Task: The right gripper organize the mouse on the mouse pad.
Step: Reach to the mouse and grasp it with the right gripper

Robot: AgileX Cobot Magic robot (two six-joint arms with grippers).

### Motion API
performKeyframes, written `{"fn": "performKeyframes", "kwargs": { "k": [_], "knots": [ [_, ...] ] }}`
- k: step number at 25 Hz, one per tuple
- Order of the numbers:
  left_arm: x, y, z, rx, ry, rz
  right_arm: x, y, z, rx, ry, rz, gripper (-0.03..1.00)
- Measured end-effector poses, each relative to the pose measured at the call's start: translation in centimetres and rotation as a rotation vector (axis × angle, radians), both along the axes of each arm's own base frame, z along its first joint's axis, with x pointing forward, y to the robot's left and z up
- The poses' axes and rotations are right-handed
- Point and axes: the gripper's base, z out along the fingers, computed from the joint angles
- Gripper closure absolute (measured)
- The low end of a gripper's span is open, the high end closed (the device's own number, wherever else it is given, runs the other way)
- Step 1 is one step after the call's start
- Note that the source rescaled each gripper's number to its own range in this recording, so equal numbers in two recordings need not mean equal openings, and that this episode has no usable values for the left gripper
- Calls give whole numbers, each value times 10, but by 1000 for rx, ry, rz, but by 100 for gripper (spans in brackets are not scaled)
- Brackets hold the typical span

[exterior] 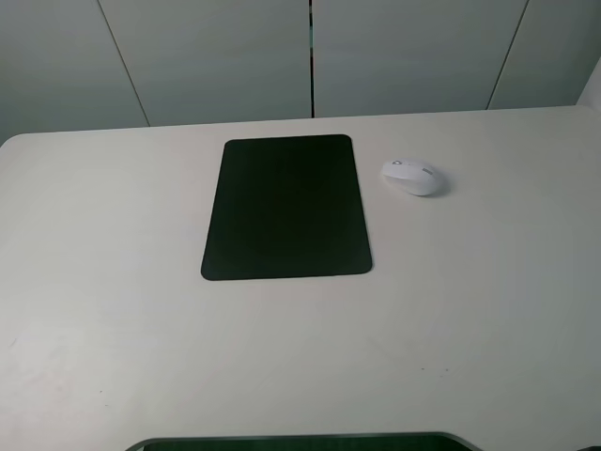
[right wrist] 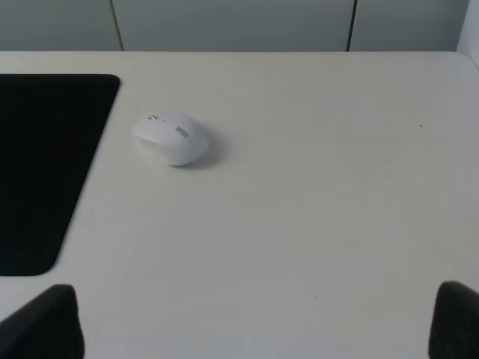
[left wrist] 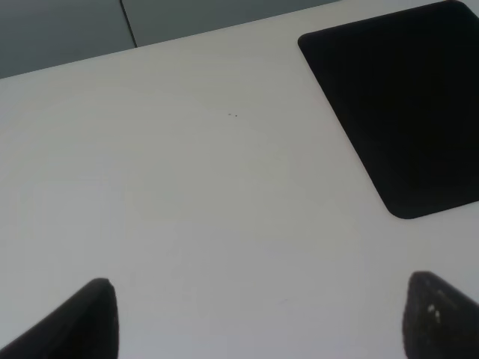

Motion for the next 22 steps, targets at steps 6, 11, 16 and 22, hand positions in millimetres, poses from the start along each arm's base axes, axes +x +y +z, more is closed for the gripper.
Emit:
{"fn": "performKeyframes", "kwargs": {
  "k": [6,11,16,22],
  "knots": [
    [0,0,0,0,0,0,0,0,0,0,0,0,-3],
    [0,0,0,0,0,0,0,0,0,0,0,0,-3],
    [0,0,0,0,0,0,0,0,0,0,0,0,-3],
    [0,0,0,0,0,0,0,0,0,0,0,0,-3]
  ]
}}
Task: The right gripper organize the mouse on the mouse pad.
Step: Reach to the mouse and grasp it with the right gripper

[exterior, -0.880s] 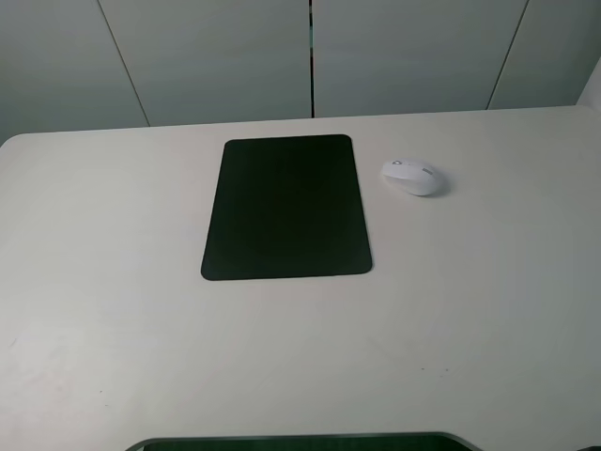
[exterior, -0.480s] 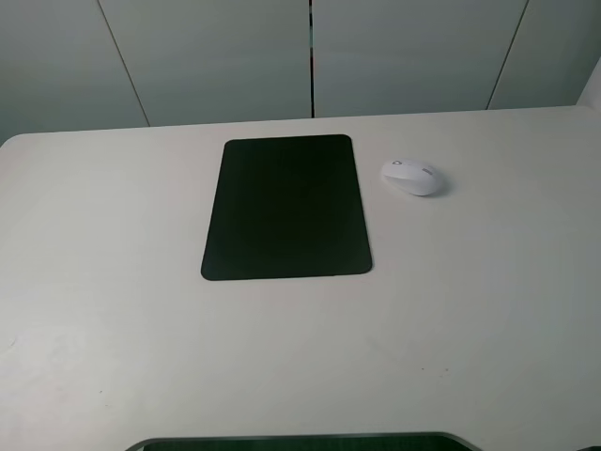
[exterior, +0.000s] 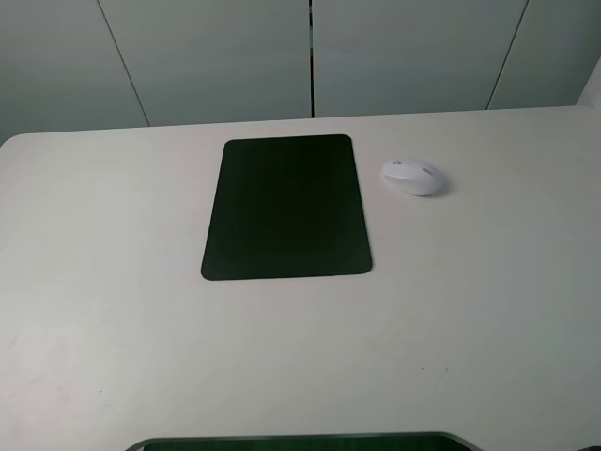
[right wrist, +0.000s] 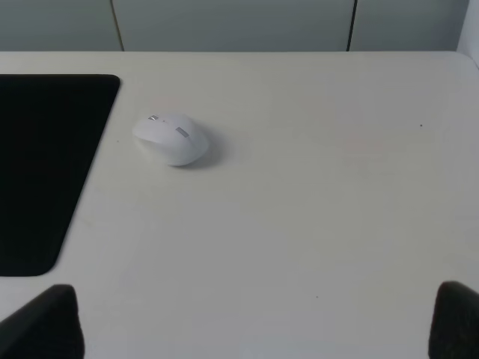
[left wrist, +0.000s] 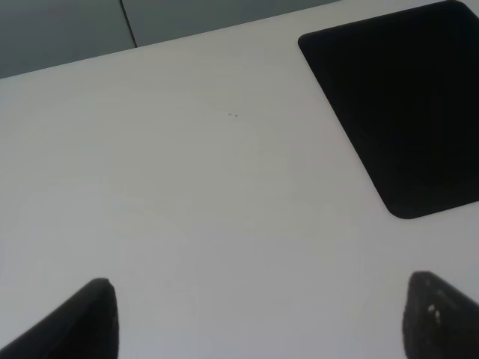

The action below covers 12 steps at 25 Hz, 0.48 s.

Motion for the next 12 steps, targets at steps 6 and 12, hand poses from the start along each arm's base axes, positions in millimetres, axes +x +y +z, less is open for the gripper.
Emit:
{"fn": "performKeyframes", "kwargs": {
  "k": [6,12],
  "knots": [
    [0,0,0,0,0,0,0,0,-1,3,11,-2,-3],
    [0,0,0,0,0,0,17,0,24,-2,154,0,-3]
  ]
}}
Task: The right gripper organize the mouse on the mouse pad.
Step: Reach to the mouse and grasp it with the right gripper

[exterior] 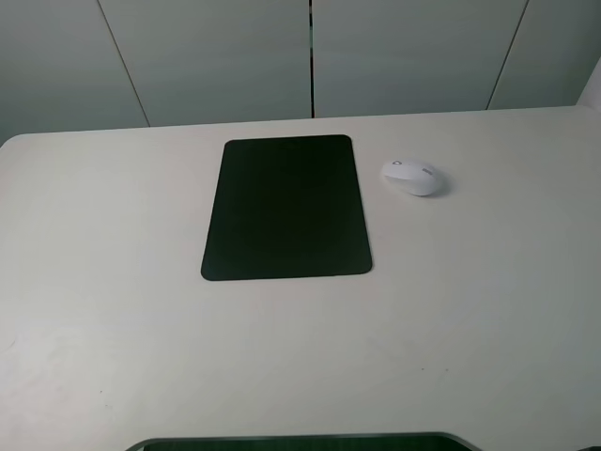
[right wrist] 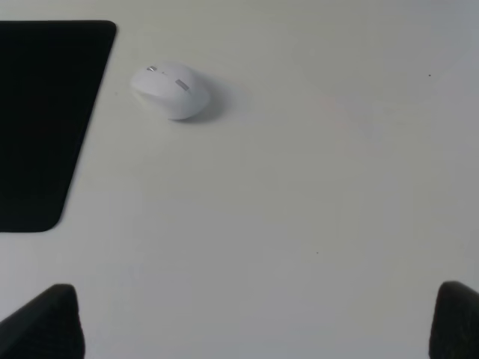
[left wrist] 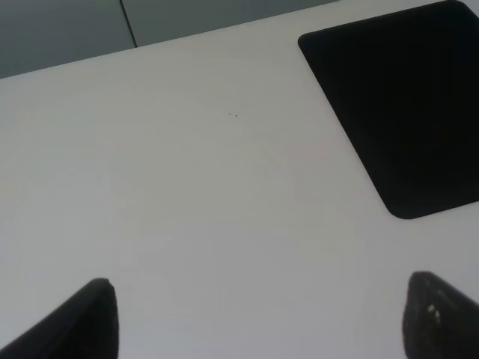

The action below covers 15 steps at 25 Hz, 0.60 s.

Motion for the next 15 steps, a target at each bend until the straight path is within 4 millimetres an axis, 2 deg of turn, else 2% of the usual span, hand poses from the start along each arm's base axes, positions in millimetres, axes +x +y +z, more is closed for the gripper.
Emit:
{"fn": "performKeyframes", "kwargs": {
  "k": [5,9,12,15],
  "knots": [
    [0,0,0,0,0,0,40,1,38,-5,102,-1,-3],
    [0,0,0,0,0,0,82,1,56,-17,153,-7,-3],
    [0,0,0,0,0,0,114,1,57,-20,200,-9,-3],
    [0,0,0,0,0,0,147,2,47,-32,282,2,-3]
  ]
}}
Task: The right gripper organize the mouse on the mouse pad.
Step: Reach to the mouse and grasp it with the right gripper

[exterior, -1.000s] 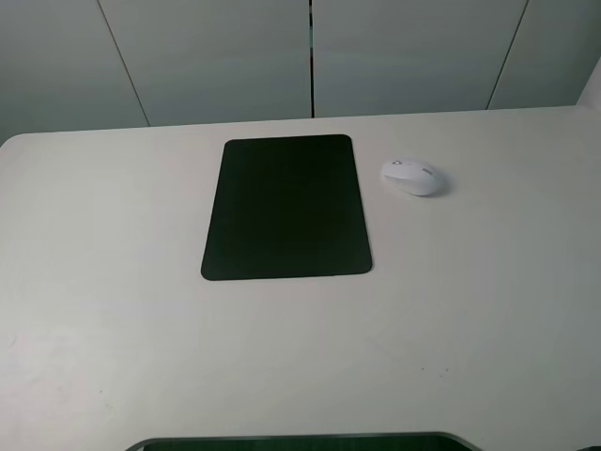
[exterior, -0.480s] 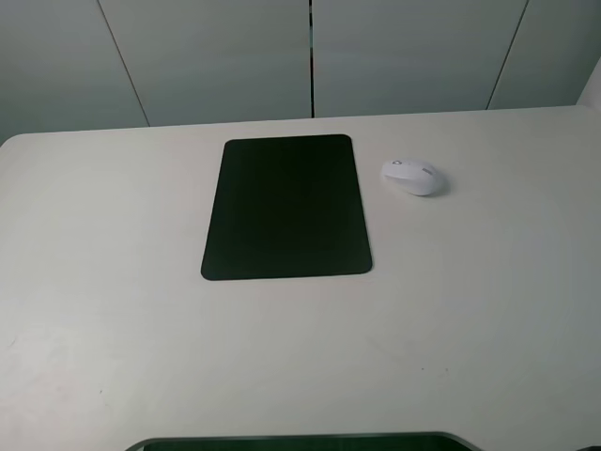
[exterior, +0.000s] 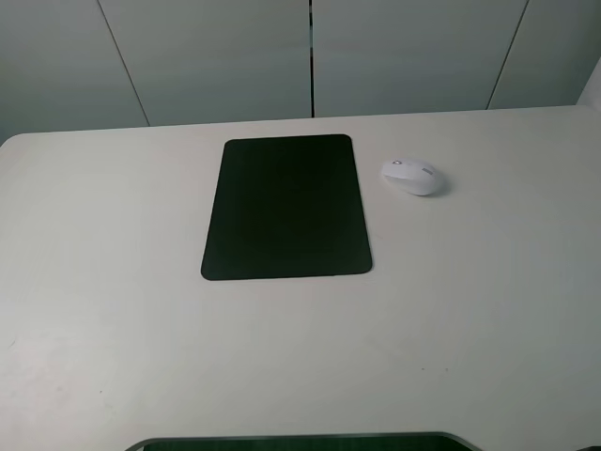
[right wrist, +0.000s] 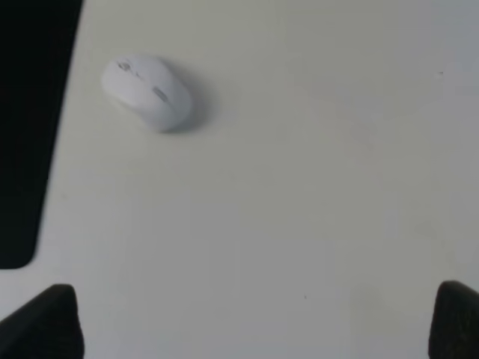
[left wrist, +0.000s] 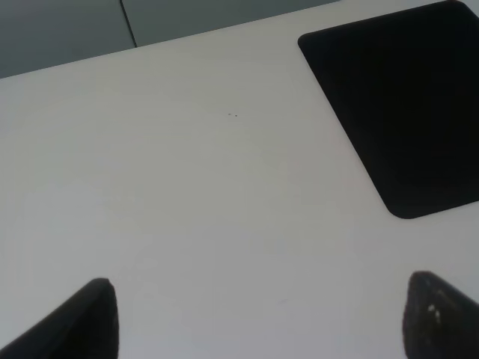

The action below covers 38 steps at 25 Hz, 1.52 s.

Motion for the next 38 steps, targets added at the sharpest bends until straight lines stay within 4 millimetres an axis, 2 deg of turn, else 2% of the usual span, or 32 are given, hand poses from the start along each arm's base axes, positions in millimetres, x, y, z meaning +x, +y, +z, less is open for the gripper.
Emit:
{"fn": "performKeyframes", "kwargs": {
  "k": [11,20,25,30,33,38],
  "knots": [
    [0,0,0,0,0,0,125,5,-49,-85,260,182,-3],
    [0,0,0,0,0,0,208,37,-110,-115,393,416,-3],
    [0,0,0,0,0,0,238,68,-139,-110,422,522,-3],
    [0,0,0,0,0,0,257,93,-164,-112,444,605,-3],
    [0,0,0,0,0,0,264,101,-177,-117,469,631,-3],
    [0,0,0,0,0,0,274,98,-194,-185,491,675,-3]
  ]
}}
